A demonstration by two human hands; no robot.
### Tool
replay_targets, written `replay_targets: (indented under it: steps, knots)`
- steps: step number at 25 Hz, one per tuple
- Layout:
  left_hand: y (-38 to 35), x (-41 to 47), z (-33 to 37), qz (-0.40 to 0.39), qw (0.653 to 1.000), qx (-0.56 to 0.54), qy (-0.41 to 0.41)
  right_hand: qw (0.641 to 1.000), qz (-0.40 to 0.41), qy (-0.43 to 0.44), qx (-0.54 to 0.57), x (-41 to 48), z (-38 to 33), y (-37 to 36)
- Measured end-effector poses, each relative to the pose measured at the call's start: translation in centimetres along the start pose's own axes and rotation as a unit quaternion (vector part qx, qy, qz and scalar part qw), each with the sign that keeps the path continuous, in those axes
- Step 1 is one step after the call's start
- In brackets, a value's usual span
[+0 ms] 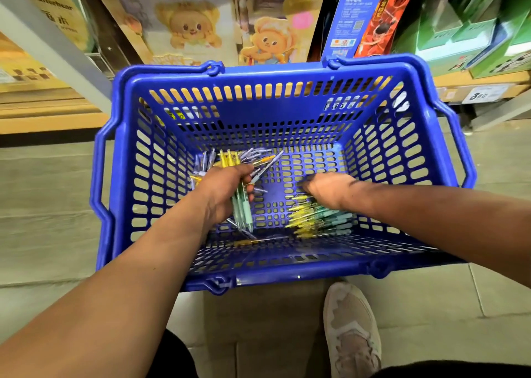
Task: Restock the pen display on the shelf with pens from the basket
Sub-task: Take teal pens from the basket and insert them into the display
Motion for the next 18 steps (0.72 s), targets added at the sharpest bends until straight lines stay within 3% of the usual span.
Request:
replay_targets:
  steps: [3,5,8,11,15,18]
  knots:
    - [-0.1,-0.2,-0.2,-0.004,1.000,-0.017,0.009,1.000,0.018,0.009,0.016,-0.2,-0.1,1.7]
    - [-0.5,-0.2,0.0,-0.002,0.999,-0.047,0.005,0.988,0.080,0.008,0.131,-0.7,0.3,4.6]
    - [-0.5,-0.1,0.2,0.022,0.998,-0.060,-0.011,0.901,0.181,0.044,0.392,-2.1,-0.6,9.0]
    - [-0.8,0.1,0.2,0.009,0.998,-0.062,-0.013,0.795,0.148,0.099,0.580,-2.4,-3.9,9.7]
    - [-1.0,0.2,-0.2,-0.006,0.997,-0.073,0.002,0.786,0.136,0.084,0.597,-2.1,-5.7,8.5]
    - [-0.5,0.2,-0.4,0.009,0.998,-0.054,0.005,0.739,0.079,0.144,0.653,-1.7,-6.7,7.7]
Point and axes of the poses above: each hand's wrist, its own x-axis towards the middle knuckle, its own y-axis out of the back of the hand, z = x × y, the point moved 10 cm from there along x, towards the middle knuckle, and after that the axes turned 12 degrees about -z, right-handed, at the moved point
